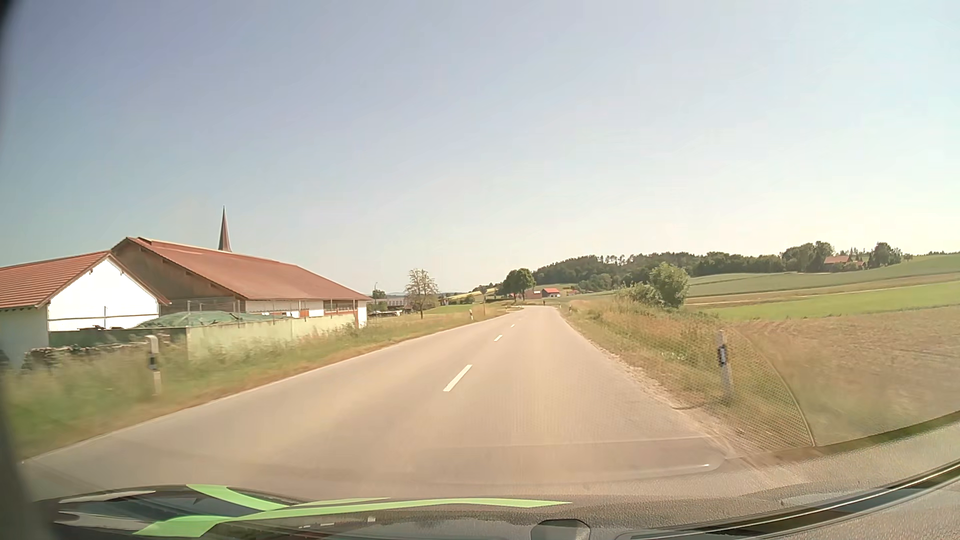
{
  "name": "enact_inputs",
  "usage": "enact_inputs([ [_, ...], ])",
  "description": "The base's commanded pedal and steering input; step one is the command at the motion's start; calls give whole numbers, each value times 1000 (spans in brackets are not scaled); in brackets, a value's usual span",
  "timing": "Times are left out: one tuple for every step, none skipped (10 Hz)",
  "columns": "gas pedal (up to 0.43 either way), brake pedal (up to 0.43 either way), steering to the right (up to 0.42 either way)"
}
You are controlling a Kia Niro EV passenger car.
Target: Follow the waypoints while adhering to traffic rules and regulations
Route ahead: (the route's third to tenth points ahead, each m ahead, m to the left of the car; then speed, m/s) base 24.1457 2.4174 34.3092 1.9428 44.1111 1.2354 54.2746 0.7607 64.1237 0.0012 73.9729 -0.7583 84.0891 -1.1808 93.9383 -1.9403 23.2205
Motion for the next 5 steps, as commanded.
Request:
enact_inputs([
  [177,0,13],
  [177,0,13],
  [177,0,12],
  [169,0,11],
  [169,0,11],
])
